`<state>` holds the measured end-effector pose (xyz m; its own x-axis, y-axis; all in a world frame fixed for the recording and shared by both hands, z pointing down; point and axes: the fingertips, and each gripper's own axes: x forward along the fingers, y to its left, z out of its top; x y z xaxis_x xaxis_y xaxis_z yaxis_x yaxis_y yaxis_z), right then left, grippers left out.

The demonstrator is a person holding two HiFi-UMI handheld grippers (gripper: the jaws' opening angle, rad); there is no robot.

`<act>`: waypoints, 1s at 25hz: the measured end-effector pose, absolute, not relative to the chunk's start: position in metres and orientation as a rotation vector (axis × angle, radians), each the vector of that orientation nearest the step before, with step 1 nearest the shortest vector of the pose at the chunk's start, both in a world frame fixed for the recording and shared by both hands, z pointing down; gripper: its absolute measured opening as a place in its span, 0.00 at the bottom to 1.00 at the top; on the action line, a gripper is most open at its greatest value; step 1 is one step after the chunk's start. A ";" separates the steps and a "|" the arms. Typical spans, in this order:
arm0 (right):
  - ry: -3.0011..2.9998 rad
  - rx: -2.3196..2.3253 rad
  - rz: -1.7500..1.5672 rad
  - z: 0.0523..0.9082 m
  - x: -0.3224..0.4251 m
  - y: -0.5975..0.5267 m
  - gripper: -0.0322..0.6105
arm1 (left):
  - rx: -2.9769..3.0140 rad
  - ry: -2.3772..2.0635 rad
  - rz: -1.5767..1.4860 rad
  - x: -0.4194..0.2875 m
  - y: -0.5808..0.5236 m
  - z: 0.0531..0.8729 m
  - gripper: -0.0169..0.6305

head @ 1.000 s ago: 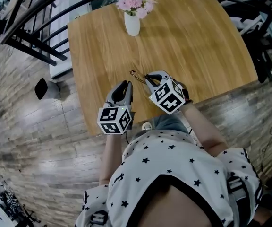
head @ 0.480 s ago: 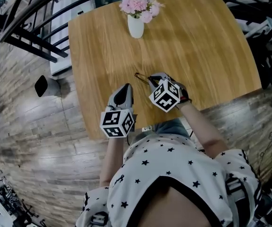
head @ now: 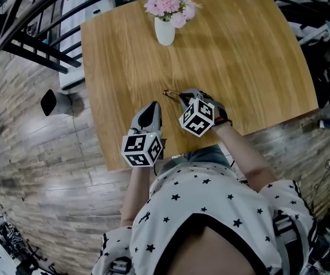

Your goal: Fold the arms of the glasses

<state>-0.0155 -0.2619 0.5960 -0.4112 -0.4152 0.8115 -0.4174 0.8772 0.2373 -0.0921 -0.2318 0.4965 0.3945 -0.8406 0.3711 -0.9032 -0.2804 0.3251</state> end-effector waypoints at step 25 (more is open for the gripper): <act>-2.059 0.652 0.097 0.608 -0.024 -0.244 0.14 | 2.165 -1.476 0.166 -0.096 -0.201 0.495 0.04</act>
<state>-0.0238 -0.2440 0.6084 -0.4156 -0.4096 0.8121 -0.4843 0.8554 0.1836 -0.0961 -0.2008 0.4955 0.4017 -0.8355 0.3749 -0.8979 -0.2790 0.3404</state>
